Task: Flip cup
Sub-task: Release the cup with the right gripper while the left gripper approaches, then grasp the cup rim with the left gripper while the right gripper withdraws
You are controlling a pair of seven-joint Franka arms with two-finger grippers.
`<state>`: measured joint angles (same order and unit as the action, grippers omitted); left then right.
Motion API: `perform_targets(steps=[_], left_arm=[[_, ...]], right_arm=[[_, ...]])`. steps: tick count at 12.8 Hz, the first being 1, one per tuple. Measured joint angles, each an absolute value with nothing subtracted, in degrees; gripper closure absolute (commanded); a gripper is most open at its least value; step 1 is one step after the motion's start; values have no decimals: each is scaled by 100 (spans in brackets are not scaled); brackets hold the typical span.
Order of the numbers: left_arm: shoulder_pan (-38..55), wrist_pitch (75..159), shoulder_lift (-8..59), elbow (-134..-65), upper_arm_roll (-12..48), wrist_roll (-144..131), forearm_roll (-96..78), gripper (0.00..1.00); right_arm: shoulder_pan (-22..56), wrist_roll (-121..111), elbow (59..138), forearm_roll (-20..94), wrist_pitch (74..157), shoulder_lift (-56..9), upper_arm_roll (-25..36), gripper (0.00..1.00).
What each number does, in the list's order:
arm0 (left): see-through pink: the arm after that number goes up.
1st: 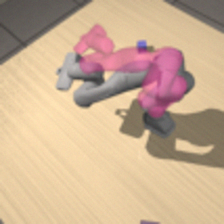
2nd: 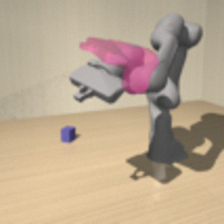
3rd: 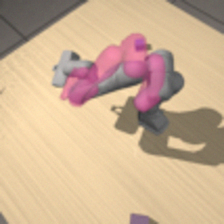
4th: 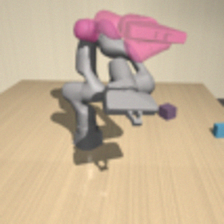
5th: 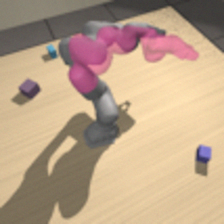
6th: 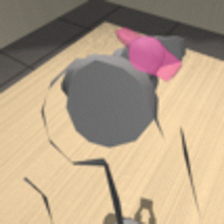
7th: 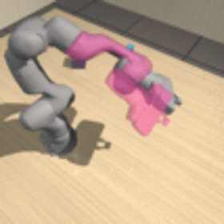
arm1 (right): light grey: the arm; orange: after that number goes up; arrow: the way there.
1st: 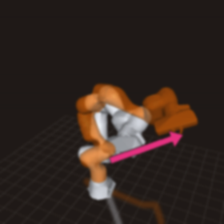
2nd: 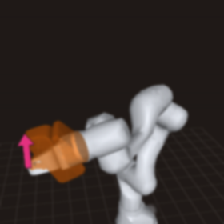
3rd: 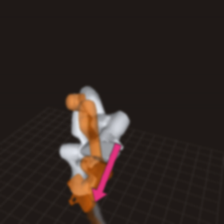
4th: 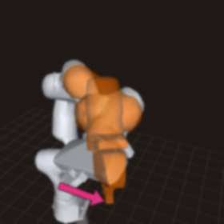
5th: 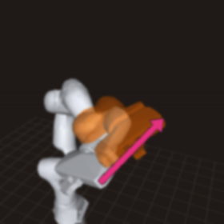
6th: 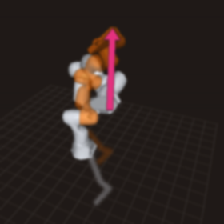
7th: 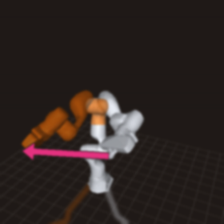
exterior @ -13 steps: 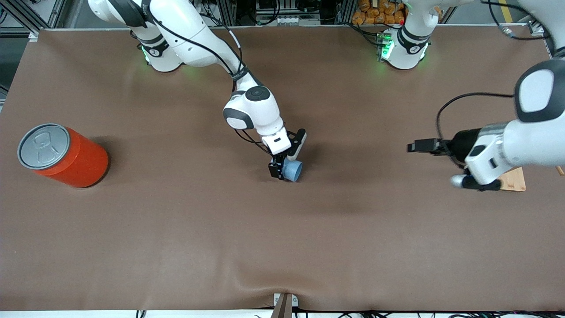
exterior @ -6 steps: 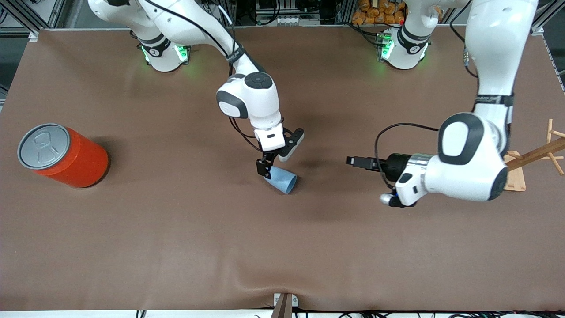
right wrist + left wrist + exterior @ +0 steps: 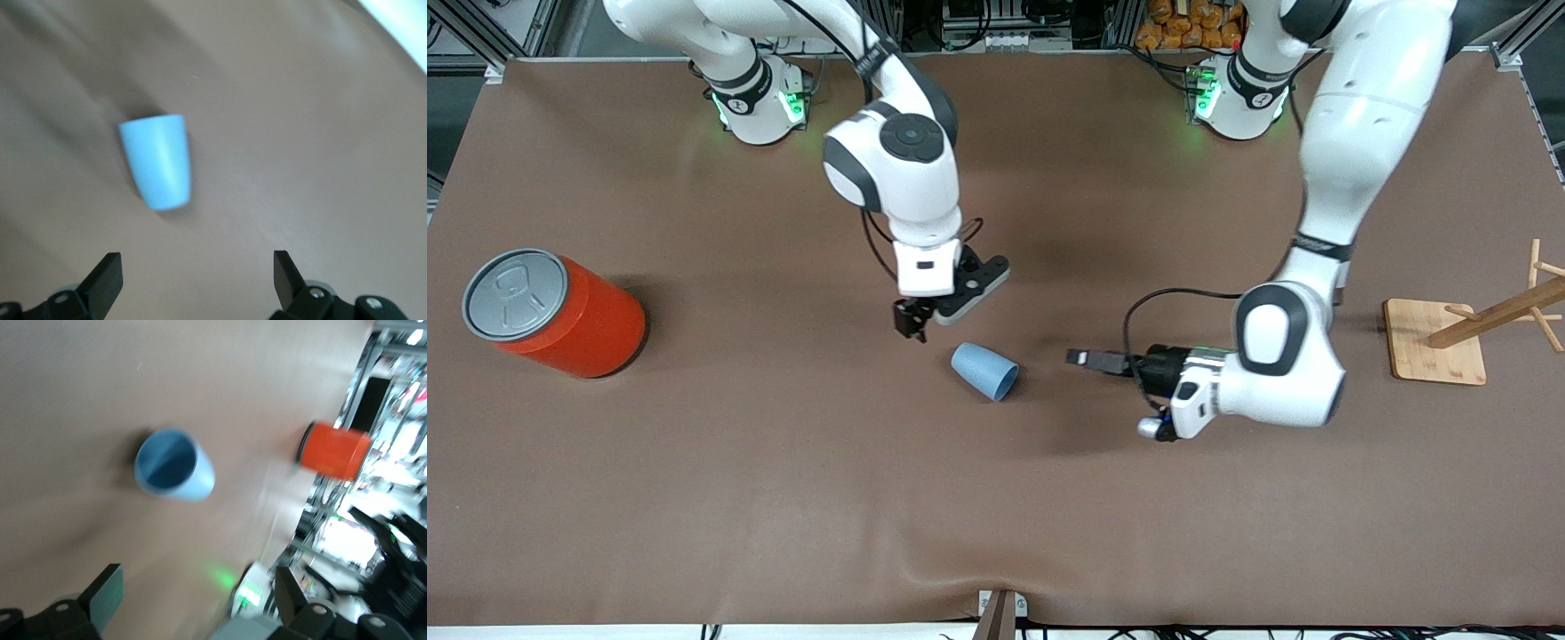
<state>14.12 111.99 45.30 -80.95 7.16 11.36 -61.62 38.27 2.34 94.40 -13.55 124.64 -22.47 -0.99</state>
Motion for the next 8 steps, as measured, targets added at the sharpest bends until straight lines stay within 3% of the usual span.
perform_targets(steps=[4,8], left_arm=[[1975,12045,5003,-7654,720,1153,-6428,0],[2061,12320,5316,-7400,721,1809,-6693,0]], right_arm=[[3374,240,8617,-1153,10921,-2111,-85,0],[2498,233,8427,-385,10465,-1921,-62,0]])
